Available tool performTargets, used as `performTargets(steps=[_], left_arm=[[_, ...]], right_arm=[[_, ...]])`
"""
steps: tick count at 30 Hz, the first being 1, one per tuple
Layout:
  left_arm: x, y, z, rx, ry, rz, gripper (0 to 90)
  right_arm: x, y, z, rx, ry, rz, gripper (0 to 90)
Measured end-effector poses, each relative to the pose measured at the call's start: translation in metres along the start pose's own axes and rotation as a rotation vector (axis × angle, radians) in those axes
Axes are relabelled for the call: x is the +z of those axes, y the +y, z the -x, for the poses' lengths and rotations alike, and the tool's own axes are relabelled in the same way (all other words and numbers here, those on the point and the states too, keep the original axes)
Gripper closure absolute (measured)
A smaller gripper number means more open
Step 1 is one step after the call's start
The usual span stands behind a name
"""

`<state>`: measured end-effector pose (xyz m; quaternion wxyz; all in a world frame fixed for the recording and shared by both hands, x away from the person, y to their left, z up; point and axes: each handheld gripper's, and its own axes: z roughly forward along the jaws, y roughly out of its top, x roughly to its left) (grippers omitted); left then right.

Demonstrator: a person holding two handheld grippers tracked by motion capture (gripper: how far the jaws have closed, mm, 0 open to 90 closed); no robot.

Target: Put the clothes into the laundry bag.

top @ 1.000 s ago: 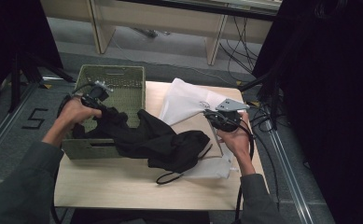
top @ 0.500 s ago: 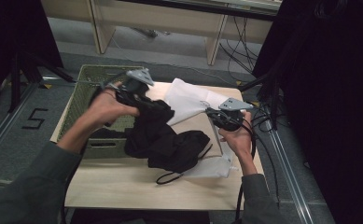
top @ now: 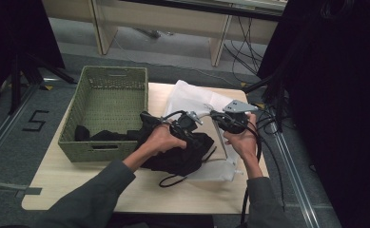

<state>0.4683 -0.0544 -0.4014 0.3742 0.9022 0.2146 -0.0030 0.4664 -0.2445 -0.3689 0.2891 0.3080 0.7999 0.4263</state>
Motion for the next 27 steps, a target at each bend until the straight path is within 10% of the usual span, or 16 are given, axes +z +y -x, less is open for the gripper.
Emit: performTargets(steps=[5,9,13,17,27], left_arm=[[0.036,-0.001,-0.016,-0.103,0.073,0.006,83.5],[0.032,0.001,-0.018,-0.074,0.074,0.012,62.8],[-0.014,0.005,-0.002,-0.028,0.087,0.047,34.3],[-0.05,0.002,-0.002,-0.019,0.079,0.073,26.7],[-0.163,-0.049,-0.054,-0.188,0.104,0.144,16.8]], right_arm=[[-0.001,0.002,-0.003,0.002,0.006,0.003,89.3],[-0.001,0.002,-0.004,0.013,0.006,0.001,89.3],[-0.001,-0.001,-0.002,0.013,0.019,-0.008,89.3],[-0.001,0.0,-0.002,-0.003,0.007,-0.001,89.2],[0.0,0.0,-0.002,0.005,0.014,-0.006,89.2]])
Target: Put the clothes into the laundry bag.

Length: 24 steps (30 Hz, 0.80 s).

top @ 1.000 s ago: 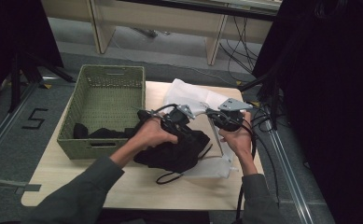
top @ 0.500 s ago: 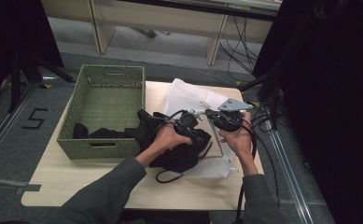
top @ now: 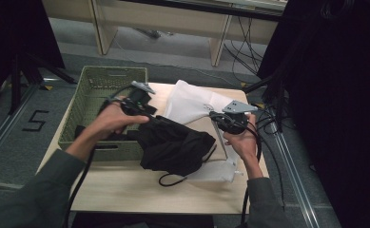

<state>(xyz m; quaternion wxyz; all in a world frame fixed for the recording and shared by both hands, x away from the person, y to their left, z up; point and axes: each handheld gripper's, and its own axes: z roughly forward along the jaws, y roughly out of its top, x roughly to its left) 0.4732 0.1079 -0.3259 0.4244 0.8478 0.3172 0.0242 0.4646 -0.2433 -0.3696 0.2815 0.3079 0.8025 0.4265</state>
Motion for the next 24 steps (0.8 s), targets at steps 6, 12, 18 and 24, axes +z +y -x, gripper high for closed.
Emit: performTargets(steps=[6,12,18,24], left_arm=[[-0.019,-0.037,-0.051,-0.018,0.253,-0.189,21.5],[-0.008,-0.076,-0.096,-0.039,0.295,-0.353,25.2],[0.007,-0.099,-0.117,-0.083,0.303,-0.417,24.3],[0.011,-0.1,-0.124,-0.046,0.292,-0.475,22.7]], right_arm=[[0.0,0.0,-0.001,0.0,-0.003,-0.001,89.2],[0.001,0.0,-0.001,-0.001,-0.001,-0.007,89.2],[0.0,0.0,0.0,-0.001,0.002,-0.013,89.2],[0.0,0.0,-0.001,0.004,-0.001,-0.008,89.2]])
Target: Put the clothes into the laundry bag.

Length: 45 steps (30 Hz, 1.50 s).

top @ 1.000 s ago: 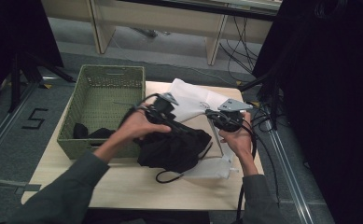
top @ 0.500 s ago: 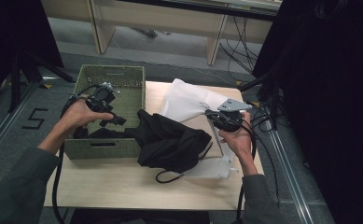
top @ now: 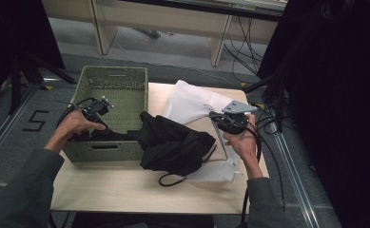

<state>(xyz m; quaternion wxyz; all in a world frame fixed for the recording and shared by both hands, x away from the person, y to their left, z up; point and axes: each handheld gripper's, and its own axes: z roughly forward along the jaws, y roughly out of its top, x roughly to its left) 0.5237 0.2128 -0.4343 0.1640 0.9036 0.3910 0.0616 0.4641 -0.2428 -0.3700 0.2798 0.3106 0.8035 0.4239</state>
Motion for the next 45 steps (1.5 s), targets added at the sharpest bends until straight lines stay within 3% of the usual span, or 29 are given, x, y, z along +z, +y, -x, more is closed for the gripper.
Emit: performTargets(steps=[3,6,8,10,11,12,13,14,16,17,18,20,22,24,26,28,32,36,39,41,43,45], left_arm=[[0.006,0.0,-0.002,0.017,-0.007,0.014,23.8],[0.019,-0.002,-0.002,0.024,-0.025,-0.033,25.0],[0.027,-0.003,-0.004,0.014,-0.036,-0.036,29.2],[0.037,-0.007,-0.003,-0.039,-0.052,-0.053,30.8],[0.042,-0.008,-0.004,-0.046,-0.066,-0.069,38.9],[0.045,-0.01,-0.005,-0.056,-0.084,-0.07,38.9],[0.044,-0.011,-0.006,-0.066,-0.093,-0.061,47.4],[0.042,-0.011,-0.007,-0.061,-0.083,-0.048,47.4],[0.039,-0.012,-0.008,-0.08,-0.093,-0.031,69.9],[0.039,-0.012,-0.007,-0.073,-0.087,-0.028,81.9],[0.038,-0.011,-0.009,-0.028,-0.071,-0.029,83.1],[0.031,-0.007,-0.005,-0.013,-0.051,0.02,83.7],[0.02,-0.003,-0.002,-0.054,-0.063,0.117,84.3],[-0.003,0.005,0.002,-0.019,-0.046,0.174,84.3],[-0.028,0.015,0.01,0.007,-0.055,0.234,84.3],[-0.052,0.027,0.024,0.016,-0.055,0.312,84.3],[-0.098,0.053,0.06,0.101,-0.046,0.449,84.3],[-0.123,0.076,0.1,0.188,-0.093,0.535,84.3],[-0.125,0.089,0.131,0.239,-0.16,0.577,84.3],[-0.119,0.098,0.153,0.282,-0.195,0.578,84.2],[-0.104,0.109,0.176,0.321,-0.229,0.544,84.1],[-0.088,0.117,0.188,0.335,-0.247,0.51,83.9]], right_arm=[[0.0,0.0,-0.001,0.02,0.01,-0.008,89.1],[0.0,0.0,0.0,-0.001,-0.002,0.001,89.2],[0.0,0.0,-0.001,0.021,0.011,-0.007,89.1],[0.0,0.0,-0.001,0.02,0.01,-0.006,89.2],[0.0,0.0,0.0,0.013,0.015,-0.004,89.1],[0.0,0.0,0.0,0.013,0.015,-0.004,89.1],[0.0,0.0,0.0,0.012,0.015,-0.006,89.2],[0.0,0.0,0.0,0.012,0.015,-0.006,89.2],[0.0,0.0,0.001,0.009,0.016,-0.012,89.1],[0.0,0.0,0.001,0.011,0.015,-0.009,89.2],[0.0,0.0,0.001,0.011,0.014,-0.006,89.2],[0.0,-0.001,0.0,0.017,0.013,-0.004,89.2],[-0.001,-0.001,0.002,0.009,0.016,-0.011,89.1],[-0.001,-0.001,0.002,0.009,0.016,-0.011,89.1],[-0.001,-0.001,0.002,0.008,0.013,-0.011,89.1],[-0.001,0.0,0.002,0.014,0.014,-0.011,89.1],[-0.001,0.0,0.002,0.004,0.011,0.003,89.2],[-0.002,0.0,0.003,0.013,0.005,-0.002,89.1],[-0.003,0.0,0.003,0.016,0.006,0.001,89.1],[-0.002,0.0,0.004,0.001,-0.013,0.026,89.2],[-0.002,0.0,0.004,0.002,-0.018,0.025,89.2],[-0.004,0.001,0.003,0.016,-0.003,0.004,89.2]])
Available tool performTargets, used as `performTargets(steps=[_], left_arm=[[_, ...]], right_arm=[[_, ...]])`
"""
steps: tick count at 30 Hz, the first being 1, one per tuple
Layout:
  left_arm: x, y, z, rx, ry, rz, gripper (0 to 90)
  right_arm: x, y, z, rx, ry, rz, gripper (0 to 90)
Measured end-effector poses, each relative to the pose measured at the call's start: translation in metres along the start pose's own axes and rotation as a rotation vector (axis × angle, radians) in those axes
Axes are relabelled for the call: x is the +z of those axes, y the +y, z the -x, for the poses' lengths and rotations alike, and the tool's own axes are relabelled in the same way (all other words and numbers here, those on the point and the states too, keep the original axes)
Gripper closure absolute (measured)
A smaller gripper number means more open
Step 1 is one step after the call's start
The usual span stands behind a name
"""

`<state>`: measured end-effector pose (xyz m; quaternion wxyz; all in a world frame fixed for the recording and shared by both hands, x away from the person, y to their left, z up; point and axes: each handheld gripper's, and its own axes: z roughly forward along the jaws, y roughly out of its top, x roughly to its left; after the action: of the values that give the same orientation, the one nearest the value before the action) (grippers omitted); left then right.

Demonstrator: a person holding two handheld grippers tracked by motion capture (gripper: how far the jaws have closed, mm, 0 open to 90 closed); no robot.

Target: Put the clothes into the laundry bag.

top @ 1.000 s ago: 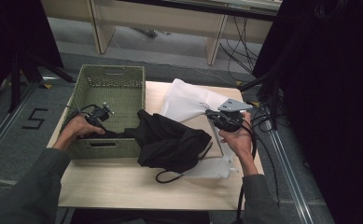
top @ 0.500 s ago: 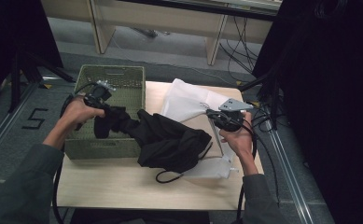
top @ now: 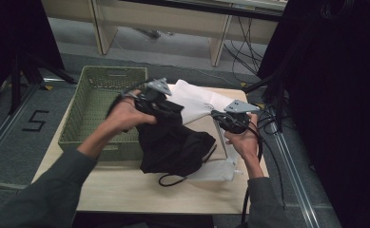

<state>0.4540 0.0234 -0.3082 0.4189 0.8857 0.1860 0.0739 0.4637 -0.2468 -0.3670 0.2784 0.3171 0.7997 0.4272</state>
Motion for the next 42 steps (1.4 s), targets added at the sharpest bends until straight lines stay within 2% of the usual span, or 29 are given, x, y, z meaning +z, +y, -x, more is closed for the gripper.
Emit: performTargets(steps=[1,4,8,9,10,12,13,15,17,19,20,22,23,24,25,26,27,29,31,32,34,37,38,40,41,42], left_arm=[[0.015,0.0,0.002,0.007,-0.02,-0.026,83.9],[0.049,-0.004,0.007,-0.018,-0.048,-0.064,83.8],[0.091,-0.012,0.007,-0.073,-0.071,-0.094,83.5],[0.099,-0.014,0.006,-0.088,-0.066,-0.093,83.4],[0.107,-0.016,0.006,-0.101,-0.068,-0.094,83.4],[0.119,-0.019,0.002,-0.102,-0.058,-0.103,83.3],[0.127,-0.02,0.001,-0.116,-0.042,-0.098,83.3],[0.136,-0.022,-0.002,-0.122,-0.012,-0.1,83.0],[0.145,-0.023,-0.007,-0.13,0.014,-0.108,82.7],[0.157,-0.025,-0.008,-0.212,0.017,-0.068,80.5],[0.158,-0.025,-0.008,-0.209,0.009,-0.076,77.1],[0.149,-0.023,-0.008,-0.147,0.003,-0.116,66.8],[0.144,-0.021,-0.005,-0.166,0.011,-0.091,59.5],[0.135,-0.019,-0.005,-0.127,0.005,-0.106,44.5],[0.127,-0.016,-0.001,-0.153,-0.001,-0.065,44.5],[0.116,-0.014,-0.001,-0.154,-0.003,-0.051,35.8],[0.104,-0.012,-0.001,-0.152,0.008,-0.042,35.8],[0.077,-0.011,-0.007,-0.091,0.031,-0.063,30.6],[0.053,-0.013,-0.015,-0.076,0.095,-0.074,29.2],[0.043,-0.016,-0.02,-0.1,0.142,-0.061,29.0],[0.02,-0.025,-0.036,-0.138,0.231,-0.087,29.2],[0.003,-0.041,-0.054,-0.225,0.317,-0.092,30.1],[0.0,-0.048,-0.058,-0.237,0.343,-0.107,30.1],[0.0,-0.061,-0.068,-0.265,0.357,-0.163,30.3],[0.002,-0.068,-0.071,-0.283,0.373,-0.171,30.5],[0.005,-0.073,-0.074,-0.302,0.37,-0.188,31.5]], right_arm=[[0.0,0.0,0.001,-0.007,0.002,0.003,89.2],[-0.001,0.001,0.0,0.0,-0.004,0.014,89.2],[-0.001,0.0,0.0,0.007,-0.003,0.014,89.2],[0.0,0.001,0.0,-0.001,0.009,0.013,89.2],[-0.001,0.001,0.0,-0.014,-0.003,0.016,89.2],[-0.001,0.001,0.0,-0.018,-0.011,0.024,89.2],[-0.001,0.002,0.001,-0.033,0.0,0.015,89.2],[-0.001,0.002,-0.002,-0.013,0.01,0.011,89.3],[-0.001,0.002,-0.002,-0.016,0.015,0.0,89.3],[-0.001,0.002,-0.003,-0.011,0.018,-0.006,89.3],[0.0,0.001,-0.003,-0.012,0.007,0.002,89.3],[0.0,0.0,0.0,-0.023,-0.002,0.022,89.3],[0.0,-0.001,0.0,-0.018,0.003,0.018,89.3],[0.0,-0.002,0.002,-0.016,0.0,0.019,89.3],[0.0,-0.002,0.002,-0.016,0.0,0.019,89.3],[-0.001,-0.002,0.002,-0.01,-0.005,0.017,89.3],[-0.001,-0.002,0.002,-0.01,-0.005,0.017,89.3],[-0.002,-0.002,0.0,0.006,0.002,0.006,89.2],[-0.002,-0.001,0.001,-0.014,0.003,0.008,89.2],[-0.002,-0.001,0.001,-0.016,0.0,0.009,89.2],[-0.001,-0.001,0.001,-0.022,-0.006,0.015,89.2],[-0.002,-0.001,0.001,-0.014,0.003,0.005,89.2],[-0.001,-0.001,0.001,-0.012,-0.003,0.012,89.2],[-0.001,-0.001,0.001,-0.011,0.004,0.001,89.2],[0.0,-0.001,0.0,-0.01,-0.006,0.014,89.2],[0.0,-0.001,0.0,-0.01,-0.009,0.013,89.2]])
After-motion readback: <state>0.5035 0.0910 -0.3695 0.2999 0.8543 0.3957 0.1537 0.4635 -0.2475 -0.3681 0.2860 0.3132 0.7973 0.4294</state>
